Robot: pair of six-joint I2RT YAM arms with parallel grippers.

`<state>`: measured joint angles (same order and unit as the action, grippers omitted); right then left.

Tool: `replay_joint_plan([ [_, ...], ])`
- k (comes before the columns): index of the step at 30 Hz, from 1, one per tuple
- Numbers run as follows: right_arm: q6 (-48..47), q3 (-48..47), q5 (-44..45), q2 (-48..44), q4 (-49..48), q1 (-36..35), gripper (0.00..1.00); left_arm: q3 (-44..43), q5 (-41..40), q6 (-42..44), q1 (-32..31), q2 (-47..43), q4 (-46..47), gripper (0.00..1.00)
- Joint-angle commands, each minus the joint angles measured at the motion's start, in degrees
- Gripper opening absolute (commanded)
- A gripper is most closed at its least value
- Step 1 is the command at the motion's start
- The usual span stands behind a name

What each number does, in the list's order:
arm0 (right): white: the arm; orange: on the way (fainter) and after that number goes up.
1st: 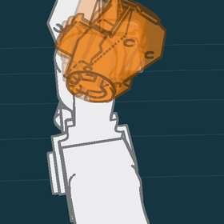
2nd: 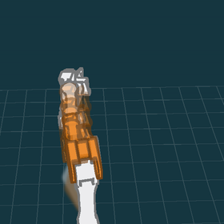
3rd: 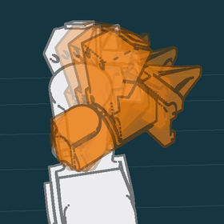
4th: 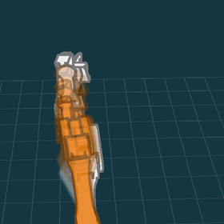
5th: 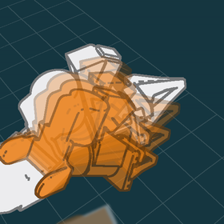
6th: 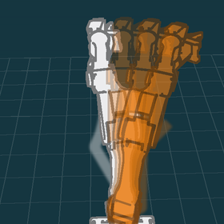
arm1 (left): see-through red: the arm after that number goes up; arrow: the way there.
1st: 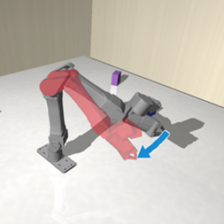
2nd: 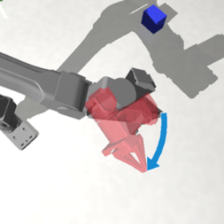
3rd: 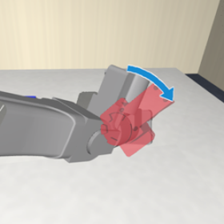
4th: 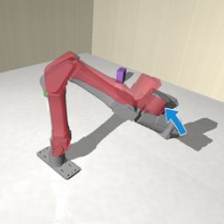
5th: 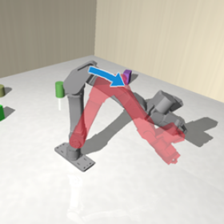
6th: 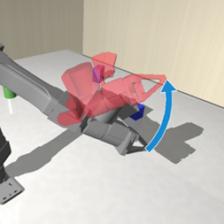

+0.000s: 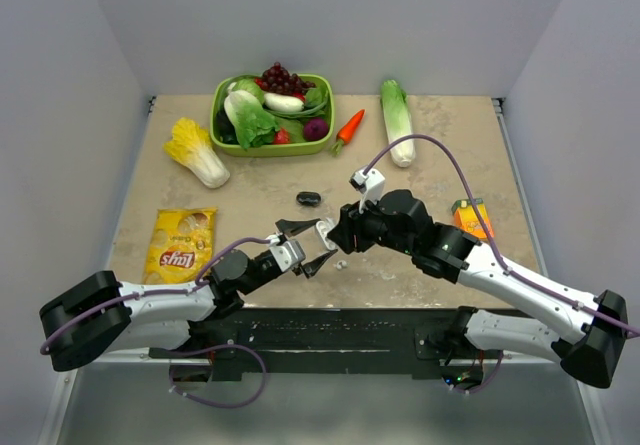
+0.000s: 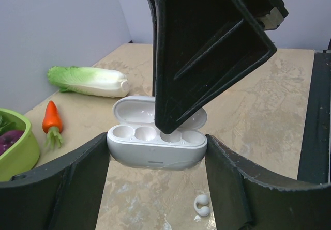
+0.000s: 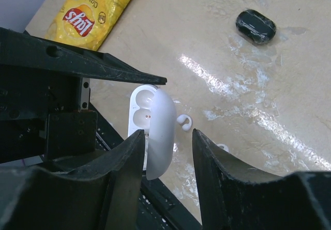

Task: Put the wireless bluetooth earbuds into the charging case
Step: Adjust the charging case.

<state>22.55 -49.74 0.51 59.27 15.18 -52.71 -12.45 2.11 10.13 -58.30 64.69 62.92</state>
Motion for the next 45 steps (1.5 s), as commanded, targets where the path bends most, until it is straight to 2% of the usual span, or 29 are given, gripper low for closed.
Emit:
replay_joint_plan([
  [1, 0.39, 0.08, -0.34, -0.03, -1.91, 0.24, 0.44, -0.47, -0.26, 0.86, -0.41, -1.05, 3.71, 0.00],
  [5, 0.13, 0.43, -0.16, -1.08, -2.87, 0.24, 0.41, -0.47, -0.26, 0.85, -0.49, -0.97, 3.71, 0.00],
  [10, 0.04, 0.25, 0.01, -1.17, -3.40, 0.24, 0.44, -0.38, -0.09, 0.59, -0.50, -0.18, 4.23, 0.00],
  [13, 0.04, 0.43, 0.72, -1.43, -3.93, 0.32, 0.41, -0.38, 0.09, 0.33, -0.50, 0.09, 4.50, 0.00],
  [22, -0.40, 0.69, 1.68, -1.52, -4.19, 0.24, 0.19, -0.12, 0.09, -0.02, -0.50, 0.44, 5.11, 0.00],
  [26, -3.28, -0.18, 3.62, -1.70, -3.06, 0.24, 0.00, -0.38, -1.14, -1.16, -0.58, 0.62, 4.41, 0.01],
  [27, -3.99, -0.62, 3.88, -1.61, -1.83, 0.24, 0.00, -0.99, -1.40, -1.43, -0.50, 0.79, 3.89, 0.12],
  [28, -4.78, -1.32, 4.40, -1.78, -1.30, 0.24, 0.00, -1.61, -1.67, -1.78, -0.50, 0.97, 1.71, 0.19],
  [29, -6.01, -1.59, 4.67, -2.13, -0.86, 0.24, 0.00, -2.22, -1.84, -2.30, -0.50, 1.06, 0.12, 0.35],
  [31, -7.25, -2.47, 5.02, -2.66, 0.20, 0.24, 0.00, -4.68, -1.93, -2.92, -0.50, 1.76, -4.70, 0.48],
  [32, -8.38, -2.73, 5.46, -3.19, 0.55, 0.24, 0.00, -5.30, -1.93, -3.79, -0.50, 2.02, -5.86, 0.60],
  [34, -9.71, -3.96, 5.64, -3.45, 2.13, 0.24, 0.00, -6.10, -2.46, -4.42, -0.50, 2.55, -7.01, 0.69],
  [35, -10.15, -4.40, 5.64, -3.63, 2.57, 0.15, 0.00, -6.18, -3.59, -5.11, -0.50, 2.55, -7.02, 0.81],
  [36, -10.41, -4.67, 5.64, -3.63, 3.27, 0.15, 0.00, -6.19, -3.78, -5.64, -0.41, 2.64, -7.02, 0.96],
  [37, -10.85, -5.19, 5.64, -3.72, 3.63, 0.15, 0.00, -6.45, -3.78, -5.82, -0.41, 2.73, -7.54, 1.00],
  [45, -13.93, -7.83, 6.07, -3.45, 5.56, -0.20, 0.00, -9.52, -4.67, -9.34, -0.23, 1.68, -14.04, 1.00],
])
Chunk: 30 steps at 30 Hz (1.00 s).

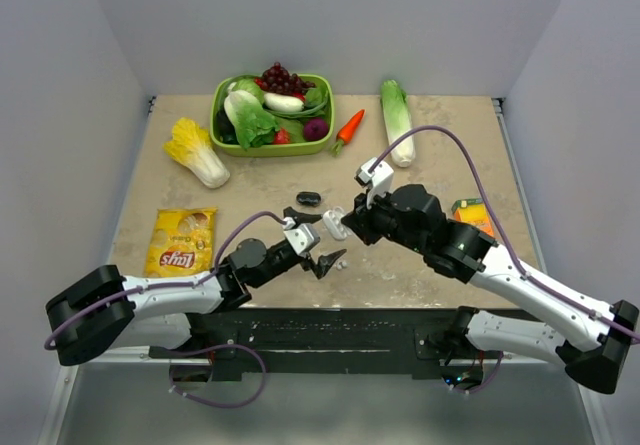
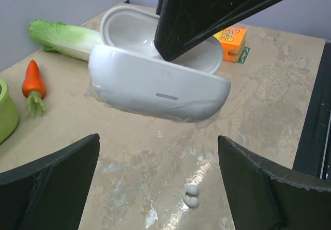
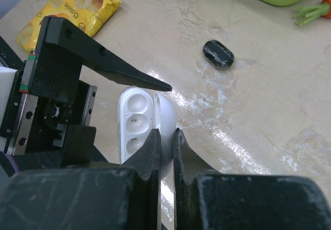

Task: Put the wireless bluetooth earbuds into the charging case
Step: Adjust the charging case.

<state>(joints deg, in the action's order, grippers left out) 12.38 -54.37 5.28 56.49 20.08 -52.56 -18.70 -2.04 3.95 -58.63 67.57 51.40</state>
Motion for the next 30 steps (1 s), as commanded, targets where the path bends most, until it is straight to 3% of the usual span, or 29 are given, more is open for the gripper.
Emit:
replay_joint_plan([
  [1, -5.77, -3.11, 4.27, -0.85, 0.41, -0.96, 0.00, -3.54, 0.97, -3.50, 0.27, -1.74, -4.70, 1.00],
  [6, -15.27, 0.58, 8.70, -6.38, -4.78, -8.00, 0.00, -4.76, 18.97, -10.87, 3.16, -3.33, -8.68, 0.99],
  [8, -18.26, -1.87, 4.76, -7.45, -1.90, -8.44, 0.00, -5.03, 29.84, -15.80, 5.62, -2.36, -8.25, 0.93],
  [11, -21.95, -5.74, 4.20, -6.05, 5.05, -12.11, 0.00, -1.88, 37.61, -20.28, 7.30, -3.14, -1.14, 0.92],
  [17, -24.78, -6.80, 8.96, -2.27, 10.24, -19.33, 0.00, -3.89, 45.45, -21.34, 10.28, -4.29, -0.77, 0.86],
  [25, -23.28, -6.89, 10.19, -1.47, 10.69, -19.52, 0.00, -7.76, 48.10, -20.21, 11.26, -6.22, -4.02, 0.82],
  [30, -22.75, -6.54, 10.72, -1.73, 10.16, -19.52, 0.00, -7.14, 48.19, -20.29, 11.26, -6.05, -3.24, 0.68],
])
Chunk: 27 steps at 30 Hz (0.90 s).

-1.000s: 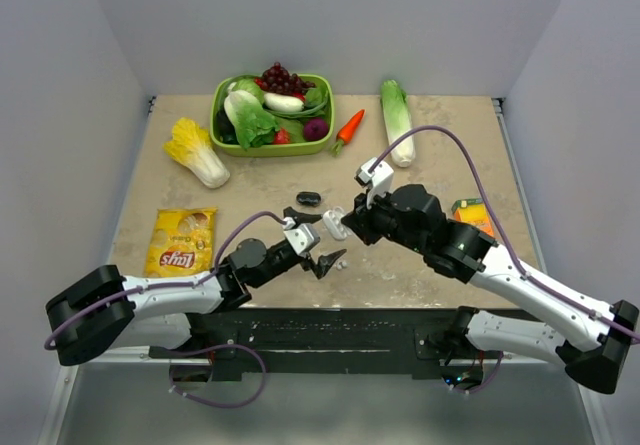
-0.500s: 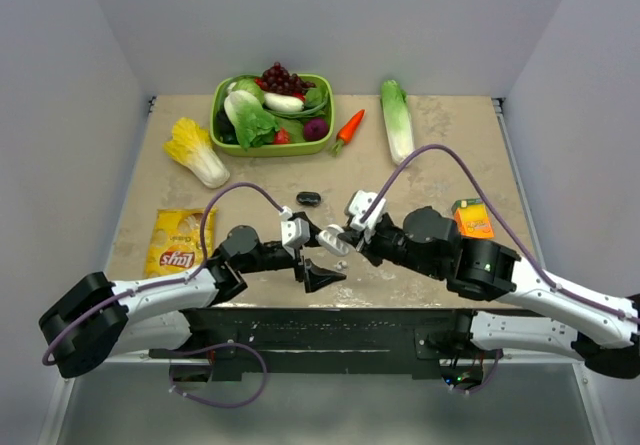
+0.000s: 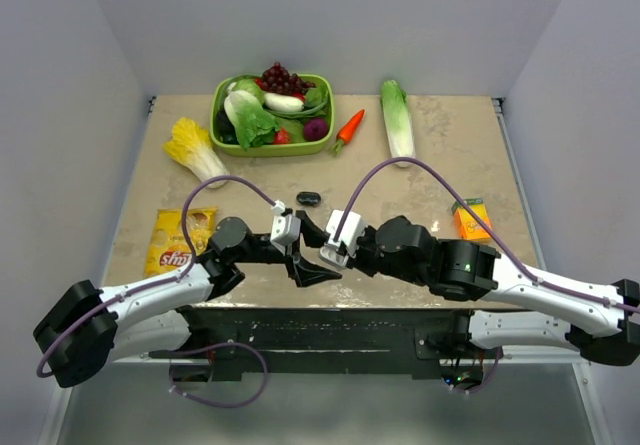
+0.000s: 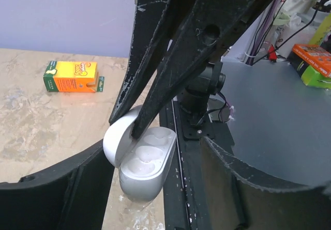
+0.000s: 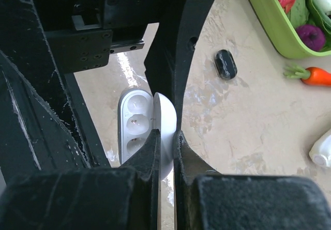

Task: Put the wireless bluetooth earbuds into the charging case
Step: Adjust the charging case.

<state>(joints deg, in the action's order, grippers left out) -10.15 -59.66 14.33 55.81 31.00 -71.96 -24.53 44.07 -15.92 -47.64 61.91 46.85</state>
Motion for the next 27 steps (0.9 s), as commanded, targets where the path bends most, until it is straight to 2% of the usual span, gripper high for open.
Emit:
replay_joint_plan([
  [1, -0.13, -1.25, 1.76, -1.14, -0.94, -0.11, 0.00, -1.04, 1.98, -0.77, 0.35, -0.21, 1.84, 0.66],
  [13, 1.28, -0.02, 0.35, -3.96, -3.05, -0.11, 0.00, 0.98, -0.22, -3.41, 0.35, 1.81, 7.90, 0.63],
  [17, 1.28, 0.07, 0.70, -3.96, -2.88, -0.19, 0.00, 1.07, -0.57, -3.59, 0.35, 1.72, 8.78, 0.58],
  [24, 1.27, 0.16, 1.05, -3.78, -2.97, -0.11, 0.00, 0.80, -0.39, -4.12, 0.44, 1.02, 9.14, 0.58],
  [27, 1.28, 0.07, 1.05, -3.52, -3.14, -0.11, 0.00, 0.54, -0.13, -3.94, 0.35, 1.02, 8.87, 0.52],
])
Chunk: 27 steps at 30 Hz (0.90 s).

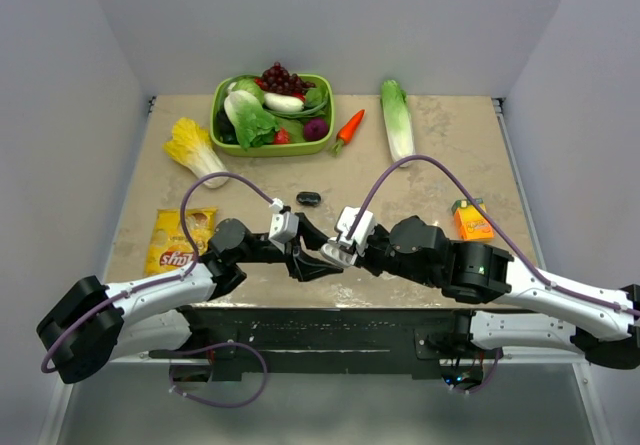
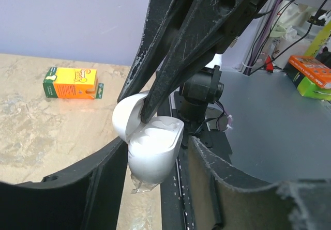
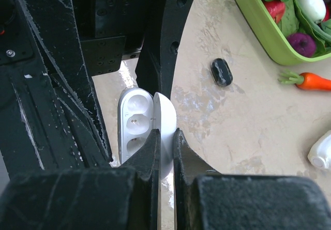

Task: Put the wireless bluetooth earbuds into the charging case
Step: Adjust the charging case.

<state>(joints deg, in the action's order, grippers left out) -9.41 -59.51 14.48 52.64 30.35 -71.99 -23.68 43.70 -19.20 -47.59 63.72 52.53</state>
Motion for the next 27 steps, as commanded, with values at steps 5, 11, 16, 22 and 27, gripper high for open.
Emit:
replay_joint_plan([
  [5, 0.44, -0.26, 1.08, 0.09, -2.40, -0.08, 0.00, -0.22, 0.68, -0.40, 0.31, -0.44, 3.19, 0.39],
  [11, 0.36, -0.26, 1.08, 0.53, -2.49, -0.08, 0.00, -0.05, 0.42, -0.75, 0.40, -0.44, 3.54, 0.45],
  [16, 0.44, -0.08, 0.99, 0.53, -2.49, -0.17, 0.00, -0.22, 0.16, -0.84, 0.40, -0.36, 3.80, 0.47],
  [22, 0.44, -0.08, 1.08, 0.36, -2.57, -0.08, 0.00, 0.04, 0.24, -1.01, 0.31, 0.08, 4.24, 0.44],
  [27, 0.44, -0.08, 0.81, 0.79, -2.40, -0.17, 0.00, 0.22, 0.42, -1.10, 0.40, 0.26, 4.51, 0.26],
])
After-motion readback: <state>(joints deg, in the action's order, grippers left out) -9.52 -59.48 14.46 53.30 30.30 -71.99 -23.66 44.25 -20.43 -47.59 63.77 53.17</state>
